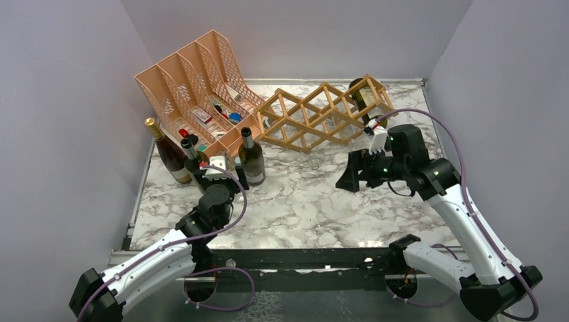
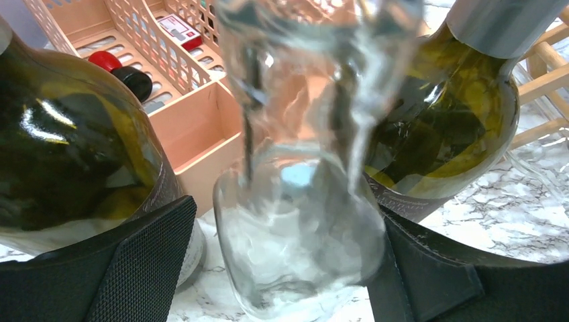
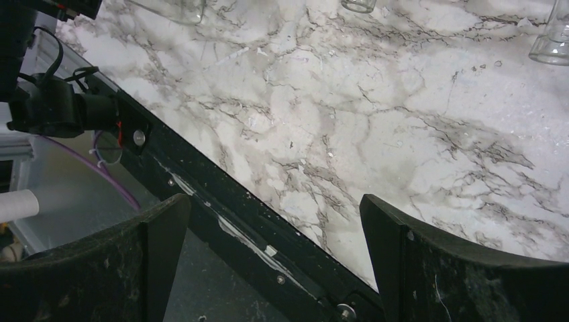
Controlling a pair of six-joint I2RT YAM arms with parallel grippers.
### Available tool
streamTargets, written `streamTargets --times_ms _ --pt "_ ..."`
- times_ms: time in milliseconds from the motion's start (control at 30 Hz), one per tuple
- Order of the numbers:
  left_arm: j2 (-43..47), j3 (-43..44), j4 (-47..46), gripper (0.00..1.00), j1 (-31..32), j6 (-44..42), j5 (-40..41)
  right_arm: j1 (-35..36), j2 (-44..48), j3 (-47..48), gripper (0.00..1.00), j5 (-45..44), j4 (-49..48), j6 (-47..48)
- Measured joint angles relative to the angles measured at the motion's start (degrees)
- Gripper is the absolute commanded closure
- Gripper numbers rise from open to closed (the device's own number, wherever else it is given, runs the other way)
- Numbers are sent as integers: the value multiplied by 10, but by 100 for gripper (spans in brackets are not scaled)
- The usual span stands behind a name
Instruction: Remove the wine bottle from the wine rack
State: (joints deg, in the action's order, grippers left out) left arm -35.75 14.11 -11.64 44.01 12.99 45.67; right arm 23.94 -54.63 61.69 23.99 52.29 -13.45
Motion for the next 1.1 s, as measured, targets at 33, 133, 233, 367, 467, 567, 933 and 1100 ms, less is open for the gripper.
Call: streamTargets --times_ms 33,133,233,367,467,567,933,1100 --pt "5 0 7 3 0 3 -2 0 0 -1 0 1 -3 0" --pt "23 0 23 1 0 10 -18 0 0 -10 0 4 -13 0" --pt "45 2 38 1 0 14 -35 0 0 -21 0 5 -21 0" --pt "60 21 62 1 0 17 -58 0 -2 -30 0 7 -31 -1" --pt "68 44 84 1 0 22 -78 0 -4 -34 0 9 -37 -4" --pt "83 61 108 1 0 30 -99 0 -8 -38 0 10 -44 -6" --pt "186 121 208 1 0 32 -160 0 -28 -43 0 12 -61 -15" --pt "216 179 221 1 0 -40 -215 0 -39 -56 0 12 -73 -21"
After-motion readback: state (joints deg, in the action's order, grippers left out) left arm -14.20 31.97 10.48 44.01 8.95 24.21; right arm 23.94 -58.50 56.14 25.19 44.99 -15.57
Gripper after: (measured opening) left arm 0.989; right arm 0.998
